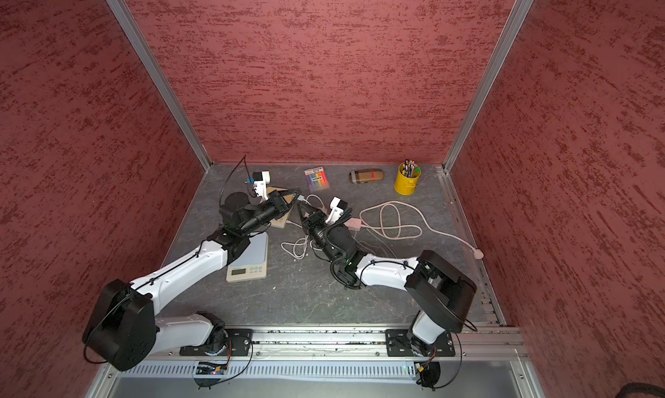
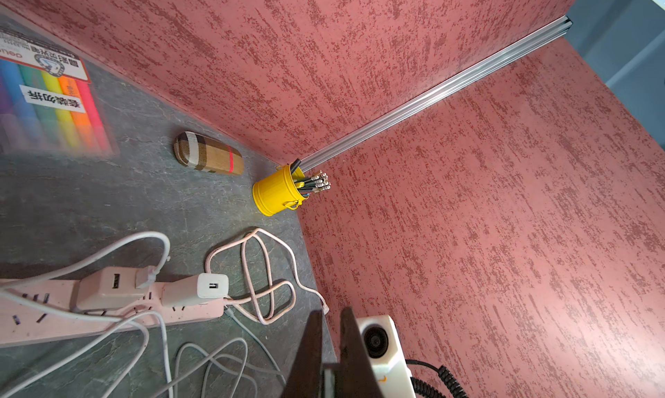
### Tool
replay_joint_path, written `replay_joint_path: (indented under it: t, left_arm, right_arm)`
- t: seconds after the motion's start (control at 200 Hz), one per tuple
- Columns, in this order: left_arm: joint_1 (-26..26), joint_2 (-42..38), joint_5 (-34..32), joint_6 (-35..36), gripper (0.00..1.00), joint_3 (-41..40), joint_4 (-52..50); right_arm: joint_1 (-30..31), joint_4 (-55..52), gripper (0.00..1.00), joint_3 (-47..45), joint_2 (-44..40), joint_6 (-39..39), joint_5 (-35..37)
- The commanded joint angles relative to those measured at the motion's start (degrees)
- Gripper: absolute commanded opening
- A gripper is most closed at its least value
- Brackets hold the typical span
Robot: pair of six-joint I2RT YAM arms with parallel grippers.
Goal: Charge the electronic scale
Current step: Adjust the charging cable at the center of the board.
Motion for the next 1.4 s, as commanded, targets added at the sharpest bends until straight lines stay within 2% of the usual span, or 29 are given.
replay_joint_path:
  t: [0.0, 0.075, 0.301, 0.601, 0.726, 0.847, 0.947, 1.172, 1.347, 1.362, 1.398]
  left_arm:
    - [-0.10, -1.48, 0.81, -1.88, 0.00, -0.76, 2.38]
    - [-0.03, -2.01, 0.90, -2.16, 0.00, -1.16, 2.42]
    - [0.05, -2.63, 2.19, -2.45, 0.00, -1.29, 2.03]
    - [-0.05, -2.98, 3.51, -4.37, 0.00, -2.41, 3.21]
    - [-0.12, -3.44, 3.62, -4.82, 0.00, -2.70, 3.20]
    - [-0.03, -3.87, 3.53, -4.76, 0.00, -2.79, 2.99]
    - [-0.12, -3.82, 3.62, -4.99, 0.00, -2.79, 3.06]
    - [-0.24, -3.73, 4.59, -5.43, 0.00, -3.03, 3.26]
    - [-0.22, -3.82, 4.75, -5.25, 0.00, -4.11, 3.00]
    - [-0.10, -3.82, 4.91, -5.12, 0.03, -4.11, 2.99]
    - [0.08, -3.80, 5.52, -4.45, 0.15, -4.04, 2.64]
  right_arm:
    - [-0.60, 5.55, 0.37, 1.70, -0.03, 0.60, 2.29]
    - [-0.74, 3.94, 0.36, 2.07, -0.42, -0.14, 2.94]
    - [-1.31, 3.14, 0.26, 2.28, -0.36, -0.71, 3.28]
    - [-1.71, 3.81, 0.21, 2.29, 0.18, -2.12, 3.52]
    - [-1.88, 2.68, 0.24, 2.37, 0.08, -2.52, 3.83]
    - [-2.06, 2.98, 0.33, 2.36, 0.27, -2.77, 3.72]
    - [-2.08, 3.08, 0.33, 2.73, 0.81, -3.12, 3.14]
    - [-2.41, 5.77, 0.19, 2.83, 2.10, -3.47, 1.57]
    - [-2.74, 6.03, 0.01, 4.34, 2.94, -5.78, -1.57]
    - [-2.76, 5.59, 0.00, 4.46, 2.79, -6.10, -1.76]
    - [-2.84, 4.50, 0.00, 4.70, 2.42, -6.96, -2.03]
